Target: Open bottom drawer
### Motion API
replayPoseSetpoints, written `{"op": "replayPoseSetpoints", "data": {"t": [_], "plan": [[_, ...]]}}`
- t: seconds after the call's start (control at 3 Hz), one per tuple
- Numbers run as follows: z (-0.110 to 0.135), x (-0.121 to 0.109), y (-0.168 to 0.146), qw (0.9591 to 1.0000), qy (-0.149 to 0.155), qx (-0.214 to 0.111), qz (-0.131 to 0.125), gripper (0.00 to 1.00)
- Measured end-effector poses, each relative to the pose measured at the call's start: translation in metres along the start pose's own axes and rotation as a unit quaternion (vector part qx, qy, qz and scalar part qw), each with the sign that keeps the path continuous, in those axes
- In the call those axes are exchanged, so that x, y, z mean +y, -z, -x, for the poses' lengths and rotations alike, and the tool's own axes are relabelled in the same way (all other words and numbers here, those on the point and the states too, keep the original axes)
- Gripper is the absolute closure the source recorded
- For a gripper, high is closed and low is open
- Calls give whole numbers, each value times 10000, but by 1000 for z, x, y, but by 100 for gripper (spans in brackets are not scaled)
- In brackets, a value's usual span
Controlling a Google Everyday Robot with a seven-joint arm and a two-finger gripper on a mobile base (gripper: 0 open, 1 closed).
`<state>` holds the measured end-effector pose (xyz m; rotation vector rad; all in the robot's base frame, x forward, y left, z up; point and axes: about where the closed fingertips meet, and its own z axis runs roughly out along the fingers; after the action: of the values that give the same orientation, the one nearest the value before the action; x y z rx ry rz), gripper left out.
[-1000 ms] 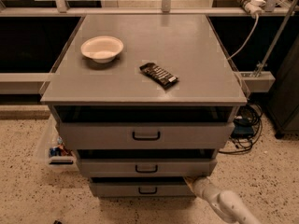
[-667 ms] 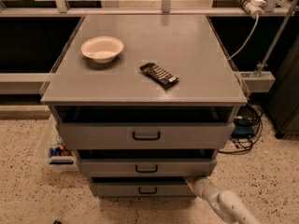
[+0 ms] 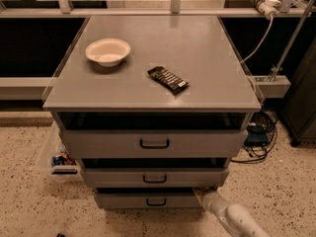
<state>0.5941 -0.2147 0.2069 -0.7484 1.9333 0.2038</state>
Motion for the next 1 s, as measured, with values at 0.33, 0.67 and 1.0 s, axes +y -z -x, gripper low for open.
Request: {"op": "replayPoseSetpoints", "data": {"t": [0.33,0.67,1.0], "plan": [[3,-1,2,10000,0,0,0,100],[9,-12,-8,9997,170,33,-161,100],[21,-10,-15,9996,191,191,-90,100]]}}
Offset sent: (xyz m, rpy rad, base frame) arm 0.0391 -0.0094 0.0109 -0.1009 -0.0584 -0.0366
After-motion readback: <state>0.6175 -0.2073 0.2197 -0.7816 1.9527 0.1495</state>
